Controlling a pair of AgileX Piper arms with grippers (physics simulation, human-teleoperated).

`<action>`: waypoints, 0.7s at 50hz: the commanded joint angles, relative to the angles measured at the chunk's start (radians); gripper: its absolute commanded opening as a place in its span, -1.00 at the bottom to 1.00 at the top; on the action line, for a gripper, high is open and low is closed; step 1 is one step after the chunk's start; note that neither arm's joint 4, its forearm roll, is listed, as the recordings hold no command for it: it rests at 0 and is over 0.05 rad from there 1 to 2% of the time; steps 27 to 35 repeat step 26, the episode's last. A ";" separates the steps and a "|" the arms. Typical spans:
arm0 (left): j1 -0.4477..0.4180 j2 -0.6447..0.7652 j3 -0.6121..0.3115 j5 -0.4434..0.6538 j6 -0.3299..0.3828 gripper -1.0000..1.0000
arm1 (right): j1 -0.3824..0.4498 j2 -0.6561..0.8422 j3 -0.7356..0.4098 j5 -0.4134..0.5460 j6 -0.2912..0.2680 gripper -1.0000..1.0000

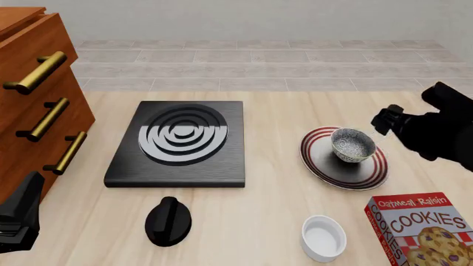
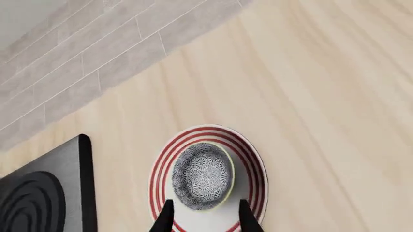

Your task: Pick the akita bowl on the cookies box and place it on the plate.

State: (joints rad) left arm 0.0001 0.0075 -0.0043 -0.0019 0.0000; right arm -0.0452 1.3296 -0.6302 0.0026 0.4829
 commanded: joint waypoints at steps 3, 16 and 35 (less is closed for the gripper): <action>0.000 0.000 0.000 0.000 0.000 1.00 | 0.028 -0.347 0.049 0.197 0.008 1.00; 0.000 0.000 0.000 0.000 0.000 1.00 | -0.017 -0.610 0.098 0.336 -0.017 1.00; 0.000 0.000 0.000 0.000 0.000 1.00 | -0.044 -0.792 0.133 0.431 -0.040 1.00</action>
